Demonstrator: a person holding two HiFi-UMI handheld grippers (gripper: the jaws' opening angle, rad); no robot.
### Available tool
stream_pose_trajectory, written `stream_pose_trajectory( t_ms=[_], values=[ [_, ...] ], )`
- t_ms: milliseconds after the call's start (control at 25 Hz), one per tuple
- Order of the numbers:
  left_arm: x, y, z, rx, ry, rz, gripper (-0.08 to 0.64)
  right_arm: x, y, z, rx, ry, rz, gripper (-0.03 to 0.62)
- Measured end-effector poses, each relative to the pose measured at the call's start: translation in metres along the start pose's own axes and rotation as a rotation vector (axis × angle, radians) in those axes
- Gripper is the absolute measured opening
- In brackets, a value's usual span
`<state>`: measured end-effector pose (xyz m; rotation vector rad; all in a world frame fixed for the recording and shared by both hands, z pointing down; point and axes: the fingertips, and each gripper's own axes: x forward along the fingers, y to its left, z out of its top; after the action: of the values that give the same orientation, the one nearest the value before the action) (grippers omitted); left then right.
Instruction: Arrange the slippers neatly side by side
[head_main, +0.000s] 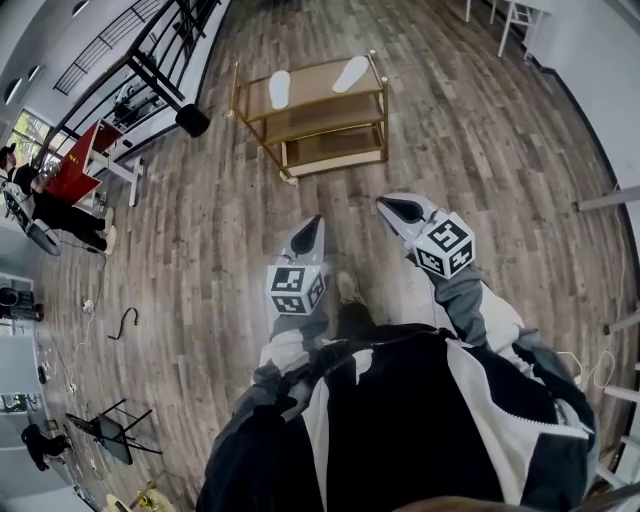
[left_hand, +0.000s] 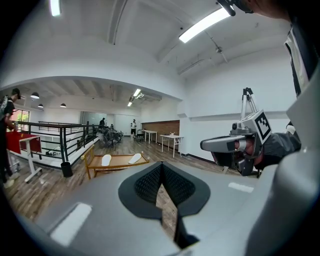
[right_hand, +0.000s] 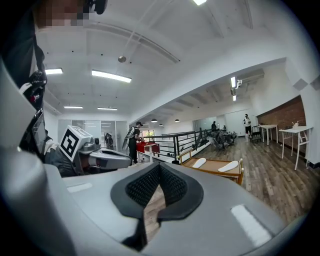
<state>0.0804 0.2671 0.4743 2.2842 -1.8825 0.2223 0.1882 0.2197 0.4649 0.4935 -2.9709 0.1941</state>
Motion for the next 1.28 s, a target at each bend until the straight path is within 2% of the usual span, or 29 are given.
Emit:
stream_pose_trajectory(
  t_ms=[440,720,960,1120,1280],
  values=[
    [0.08,0.074,0.025,0.005,-0.018,-0.07,0.012,0.082,-0.063,0.02,-0.019,0.022,-0.053,0.005],
    [0.119,0.156,0.052,-0.002,-0.056,-0.07,0.012,0.162,-0.093,0.053,-0.047,0.005,-0.072,0.005],
    [0.151,0.214,0.064,0.016,-0.08,-0.075,0.012,0.225,-0.115,0.064,-0.064,0.008,-0.082,0.005],
    [0.174,0.239,0.06,0.008,-0.07,-0.092,0.012,0.256,-0.129,0.065,-0.062,0.01,-0.09,0.005],
    [0.188,0.242,0.052,-0.016,-0.065,-0.127,0.012,0.268,-0.135,0.059,-0.057,0.025,-0.092,0.005]
  ],
)
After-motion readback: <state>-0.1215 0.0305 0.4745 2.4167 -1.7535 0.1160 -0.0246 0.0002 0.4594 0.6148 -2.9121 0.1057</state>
